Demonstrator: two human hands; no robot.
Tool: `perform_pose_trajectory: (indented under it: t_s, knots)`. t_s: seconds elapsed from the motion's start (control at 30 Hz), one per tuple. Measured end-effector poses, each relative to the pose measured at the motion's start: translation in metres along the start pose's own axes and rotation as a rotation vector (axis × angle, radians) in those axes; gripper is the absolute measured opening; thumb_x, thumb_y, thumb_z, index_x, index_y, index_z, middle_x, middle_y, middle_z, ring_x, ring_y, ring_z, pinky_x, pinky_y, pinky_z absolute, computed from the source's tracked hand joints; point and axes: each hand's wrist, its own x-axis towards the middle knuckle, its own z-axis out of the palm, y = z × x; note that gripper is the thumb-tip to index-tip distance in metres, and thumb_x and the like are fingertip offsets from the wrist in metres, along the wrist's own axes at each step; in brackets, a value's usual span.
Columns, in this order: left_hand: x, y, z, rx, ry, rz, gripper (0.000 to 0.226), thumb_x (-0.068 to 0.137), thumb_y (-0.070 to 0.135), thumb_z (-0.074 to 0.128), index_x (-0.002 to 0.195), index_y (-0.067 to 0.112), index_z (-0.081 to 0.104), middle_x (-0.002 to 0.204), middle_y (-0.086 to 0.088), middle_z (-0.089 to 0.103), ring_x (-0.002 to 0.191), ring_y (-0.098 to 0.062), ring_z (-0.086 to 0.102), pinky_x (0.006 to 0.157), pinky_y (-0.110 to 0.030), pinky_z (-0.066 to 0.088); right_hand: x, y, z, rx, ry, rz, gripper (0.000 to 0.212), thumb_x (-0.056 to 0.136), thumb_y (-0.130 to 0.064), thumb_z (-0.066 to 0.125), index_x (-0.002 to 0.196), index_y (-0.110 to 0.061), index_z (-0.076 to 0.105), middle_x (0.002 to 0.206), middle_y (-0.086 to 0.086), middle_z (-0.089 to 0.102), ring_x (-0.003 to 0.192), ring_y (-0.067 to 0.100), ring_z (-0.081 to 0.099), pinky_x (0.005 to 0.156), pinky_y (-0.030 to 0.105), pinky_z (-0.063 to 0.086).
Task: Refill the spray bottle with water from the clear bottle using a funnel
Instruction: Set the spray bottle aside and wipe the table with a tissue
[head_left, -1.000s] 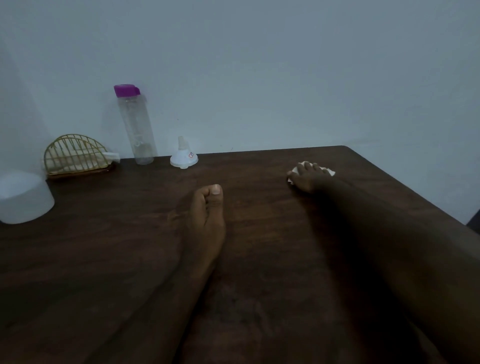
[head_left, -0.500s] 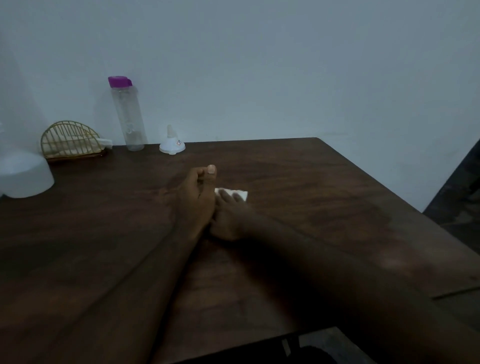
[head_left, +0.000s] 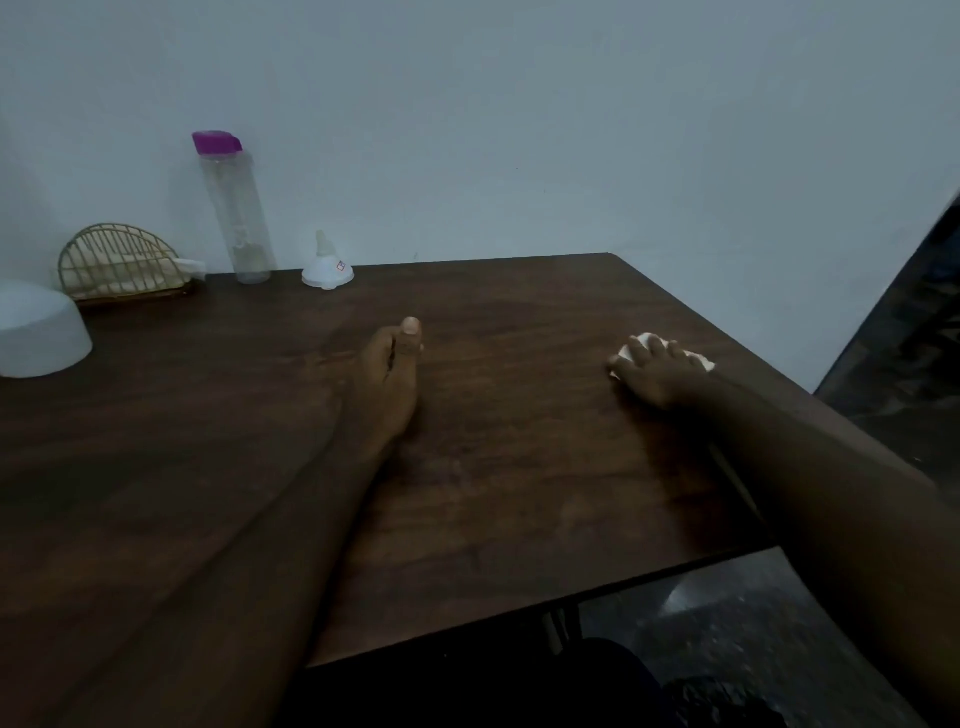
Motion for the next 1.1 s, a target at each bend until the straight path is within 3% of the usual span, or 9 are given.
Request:
perform_pose_trajectory:
  t_s: [0.13, 0.3, 0.5, 0.7, 0.8, 0.9, 1.0, 1.1]
  knots:
    - [0.003, -0.004, 0.002, -0.033, -0.035, -0.041, 0.049, 0.098, 0.056, 0.030, 0.096, 0.020, 0.063, 0.096, 0.006, 0.067, 0.093, -0.009, 0.061, 0.082, -0.029, 0.043, -0.032, -0.001, 0.012, 0.048, 0.046, 0.001, 0.075, 0.098, -0.063, 0.013, 0.158, -0.019, 0.004, 0.166, 0.007, -0.002, 0.152, 0.030, -0.001, 0.119, 0.051, 0.005]
    - [0.003, -0.005, 0.004, -0.006, -0.092, -0.028, 0.044, 0.098, 0.057, 0.029, 0.092, 0.025, 0.060, 0.096, 0.004, 0.067, 0.092, -0.008, 0.060, 0.077, -0.021, 0.041, 0.003, 0.000, -0.010, 0.032, 0.013, -0.009, 0.078, 0.097, -0.066, 0.015, 0.158, -0.019, 0.003, 0.166, 0.006, -0.001, 0.152, 0.028, -0.001, 0.120, 0.052, 0.005]
    - [0.007, -0.009, 0.005, -0.015, -0.099, -0.061, 0.050, 0.096, 0.059, 0.029, 0.096, 0.021, 0.062, 0.097, 0.004, 0.067, 0.094, -0.010, 0.061, 0.092, -0.033, 0.046, 0.044, -0.050, -0.027, 0.049, 0.027, -0.053, 0.080, 0.095, -0.069, 0.019, 0.157, -0.020, 0.009, 0.166, 0.004, 0.000, 0.152, 0.028, 0.002, 0.121, 0.053, 0.007]
    - [0.013, -0.013, 0.006, -0.089, -0.031, -0.132, 0.063, 0.074, 0.084, 0.026, 0.085, 0.031, 0.060, 0.094, 0.007, 0.068, 0.096, -0.013, 0.064, 0.097, -0.046, 0.047, 0.001, -0.157, -0.012, 0.029, -0.021, -0.463, 0.077, 0.097, -0.066, 0.020, 0.158, -0.020, 0.010, 0.166, 0.004, 0.000, 0.152, 0.028, 0.002, 0.121, 0.051, 0.005]
    - [0.012, -0.011, 0.005, -0.169, 0.027, -0.163, 0.060, 0.080, 0.079, 0.028, 0.090, 0.030, 0.061, 0.095, 0.006, 0.068, 0.096, -0.015, 0.065, 0.094, -0.049, 0.049, -0.071, -0.186, 0.007, 0.028, -0.006, -0.700, 0.070, 0.102, -0.056, 0.019, 0.158, -0.017, 0.003, 0.166, 0.005, -0.001, 0.152, 0.023, -0.001, 0.122, 0.045, 0.002]
    - [0.010, -0.012, 0.004, -0.192, 0.043, -0.157, 0.057, 0.091, 0.068, 0.027, 0.101, 0.024, 0.063, 0.098, 0.003, 0.068, 0.098, -0.012, 0.064, 0.098, -0.044, 0.047, -0.125, -0.164, 0.023, -0.021, -0.003, -0.812, 0.067, 0.104, -0.052, 0.020, 0.157, -0.017, 0.000, 0.165, 0.001, -0.005, 0.152, 0.017, -0.006, 0.122, 0.040, -0.002]
    - [0.010, -0.010, 0.003, -0.147, -0.017, -0.165, 0.060, 0.090, 0.071, 0.024, 0.104, 0.026, 0.061, 0.100, 0.005, 0.067, 0.099, -0.011, 0.063, 0.099, -0.044, 0.046, -0.124, -0.111, 0.019, -0.002, 0.032, -0.732, 0.063, 0.104, -0.048, 0.021, 0.158, -0.020, 0.004, 0.165, -0.003, -0.004, 0.152, 0.013, -0.003, 0.123, 0.037, 0.000]
    - [0.005, -0.007, 0.001, -0.106, -0.080, -0.152, 0.058, 0.089, 0.073, 0.022, 0.103, 0.031, 0.059, 0.102, 0.007, 0.066, 0.100, -0.010, 0.062, 0.100, -0.044, 0.046, -0.096, -0.036, 0.010, 0.052, 0.076, -0.401, 0.061, 0.104, -0.046, 0.022, 0.157, -0.016, 0.011, 0.165, 0.000, 0.004, 0.152, 0.015, 0.007, 0.123, 0.037, 0.006]
